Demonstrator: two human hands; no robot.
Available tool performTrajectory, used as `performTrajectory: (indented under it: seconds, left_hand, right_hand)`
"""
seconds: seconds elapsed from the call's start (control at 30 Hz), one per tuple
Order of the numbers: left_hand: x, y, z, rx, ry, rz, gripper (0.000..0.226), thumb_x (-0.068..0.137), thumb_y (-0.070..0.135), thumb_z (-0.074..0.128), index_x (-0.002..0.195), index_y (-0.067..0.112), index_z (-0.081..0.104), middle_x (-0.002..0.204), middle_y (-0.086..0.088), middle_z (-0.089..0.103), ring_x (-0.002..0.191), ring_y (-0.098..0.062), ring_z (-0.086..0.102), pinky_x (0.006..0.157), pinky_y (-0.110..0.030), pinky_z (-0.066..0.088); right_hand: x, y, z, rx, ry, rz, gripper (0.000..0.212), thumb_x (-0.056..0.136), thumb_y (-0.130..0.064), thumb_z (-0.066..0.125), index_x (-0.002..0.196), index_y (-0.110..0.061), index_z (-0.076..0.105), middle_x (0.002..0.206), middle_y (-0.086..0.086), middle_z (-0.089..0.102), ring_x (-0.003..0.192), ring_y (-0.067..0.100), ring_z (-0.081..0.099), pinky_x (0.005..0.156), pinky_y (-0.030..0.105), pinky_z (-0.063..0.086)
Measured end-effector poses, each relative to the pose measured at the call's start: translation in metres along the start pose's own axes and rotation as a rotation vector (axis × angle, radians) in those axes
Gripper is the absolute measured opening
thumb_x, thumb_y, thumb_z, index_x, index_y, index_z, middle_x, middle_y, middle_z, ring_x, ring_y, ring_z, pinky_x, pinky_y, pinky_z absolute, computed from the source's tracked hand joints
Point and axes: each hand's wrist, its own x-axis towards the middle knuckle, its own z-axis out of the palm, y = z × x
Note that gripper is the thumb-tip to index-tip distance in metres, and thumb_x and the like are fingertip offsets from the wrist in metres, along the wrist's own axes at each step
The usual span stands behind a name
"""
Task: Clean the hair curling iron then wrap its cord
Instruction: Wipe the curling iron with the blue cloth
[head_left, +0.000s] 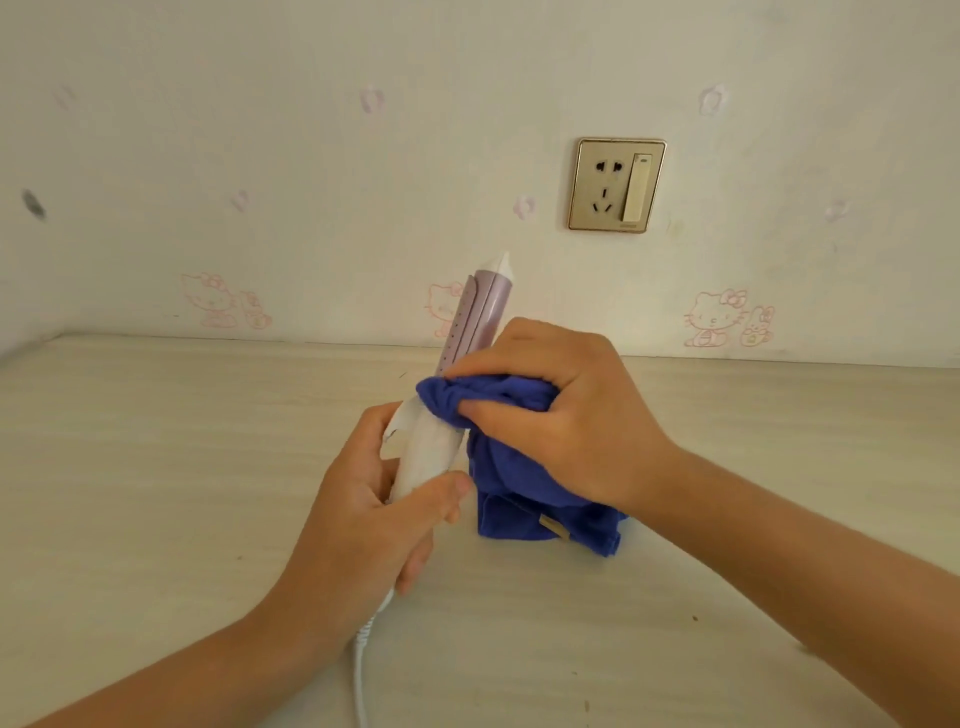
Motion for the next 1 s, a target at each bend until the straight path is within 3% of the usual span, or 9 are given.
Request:
performTrajectory:
  seconds: [0.1, 0.2, 0.3, 0.43, 0.57, 0.63, 0.7, 0.83, 1.0]
  left_hand:
    - [0.001, 0.003, -0.001, -0.017, -0.015, 0.002, 0.041, 0.083, 0.024, 0.077, 0.119, 0.039, 0.064, 0.064, -0.015, 0.062, 0.035, -0.02, 0.038, 0.038, -0.027, 0.035]
    - [-0.001, 0.002, 0.001, -0.025, -0.037, -0.053, 0.023, 0.08, 0.031, 0.078, 0.101, 0.029, 0.07, 0.053, -0.012, 0.048, 0.036, -0.019, 0.034, 0.04, -0.028, 0.032]
    - [-0.002, 0.0, 0.002, 0.003, -0.027, -0.08, 0.018, 0.078, 0.033, 0.076, 0.093, 0.025, 0.07, 0.051, -0.011, 0.046, 0.035, -0.017, 0.035, 0.041, -0.03, 0.035]
    - [0.0, 0.001, 0.002, 0.009, -0.033, -0.034, 0.018, 0.083, 0.023, 0.072, 0.093, 0.038, 0.067, 0.074, -0.009, 0.074, 0.035, -0.016, 0.047, 0.04, -0.027, 0.042]
    - [-0.002, 0.001, 0.0, -0.01, -0.085, -0.08, 0.013, 0.085, 0.033, 0.074, 0.096, 0.035, 0.066, 0.062, -0.007, 0.063, 0.033, -0.014, 0.037, 0.036, -0.025, 0.035]
    - [-0.002, -0.001, -0.001, -0.055, -0.114, -0.097, 0.04, 0.084, 0.053, 0.069, 0.094, 0.014, 0.066, 0.054, -0.01, 0.051, 0.033, -0.015, 0.034, 0.036, -0.024, 0.032]
    - [-0.003, -0.001, -0.001, -0.198, -0.133, -0.14, 0.072, 0.085, 0.068, 0.053, 0.095, -0.002, 0.066, 0.052, -0.016, 0.047, 0.03, -0.016, 0.033, 0.037, -0.021, 0.032]
    - [-0.002, 0.002, -0.003, -0.268, -0.117, -0.233, 0.092, 0.086, 0.075, 0.036, 0.1, -0.013, 0.064, 0.053, -0.029, 0.038, 0.029, -0.017, 0.03, 0.038, -0.02, 0.03]
    - [0.006, 0.016, -0.006, -0.349, -0.176, -0.301, 0.081, 0.094, 0.073, 0.029, 0.104, 0.008, 0.076, 0.052, -0.016, 0.046, 0.027, -0.017, 0.034, 0.035, -0.02, 0.032]
  right_hand:
    - [0.009, 0.002, -0.012, 0.036, 0.203, 0.034, 0.022, 0.087, -0.008, 0.077, 0.105, -0.019, 0.08, 0.091, -0.004, 0.073, 0.089, 0.014, 0.068, 0.083, 0.023, 0.053]
    - [0.016, 0.003, -0.027, 0.098, 0.337, 0.072, 0.02, 0.09, -0.011, 0.077, 0.109, -0.017, 0.079, 0.1, -0.005, 0.076, 0.098, 0.013, 0.071, 0.09, 0.027, 0.055]
    - [0.009, 0.0, -0.018, 0.121, 0.231, 0.047, 0.023, 0.087, -0.006, 0.077, 0.106, -0.017, 0.08, 0.095, -0.003, 0.075, 0.092, 0.015, 0.07, 0.084, 0.025, 0.054]
    - [0.0, -0.003, 0.0, 0.047, 0.022, -0.019, 0.026, 0.085, -0.004, 0.079, 0.109, -0.016, 0.08, 0.091, -0.002, 0.071, 0.085, 0.013, 0.067, 0.079, 0.023, 0.052]
    - [0.012, -0.001, -0.017, 0.058, 0.243, 0.008, 0.023, 0.087, -0.006, 0.076, 0.106, -0.019, 0.079, 0.092, 0.0, 0.073, 0.088, 0.013, 0.068, 0.082, 0.021, 0.051]
    - [0.016, 0.0, -0.026, 0.089, 0.317, 0.03, 0.023, 0.088, -0.007, 0.076, 0.107, -0.019, 0.079, 0.096, 0.001, 0.075, 0.092, 0.014, 0.07, 0.086, 0.025, 0.054]
    - [0.012, -0.002, -0.021, 0.121, 0.25, 0.031, 0.024, 0.086, -0.005, 0.077, 0.105, -0.019, 0.08, 0.092, 0.0, 0.074, 0.088, 0.014, 0.069, 0.082, 0.023, 0.053]
    - [-0.002, -0.006, 0.003, 0.071, 0.02, -0.024, 0.026, 0.084, -0.005, 0.078, 0.107, -0.017, 0.08, 0.091, -0.001, 0.072, 0.086, 0.015, 0.068, 0.079, 0.028, 0.054]
    - [0.011, -0.001, -0.016, 0.074, 0.179, -0.009, 0.023, 0.086, -0.004, 0.077, 0.106, -0.014, 0.08, 0.09, 0.002, 0.073, 0.085, 0.015, 0.068, 0.08, 0.022, 0.052]
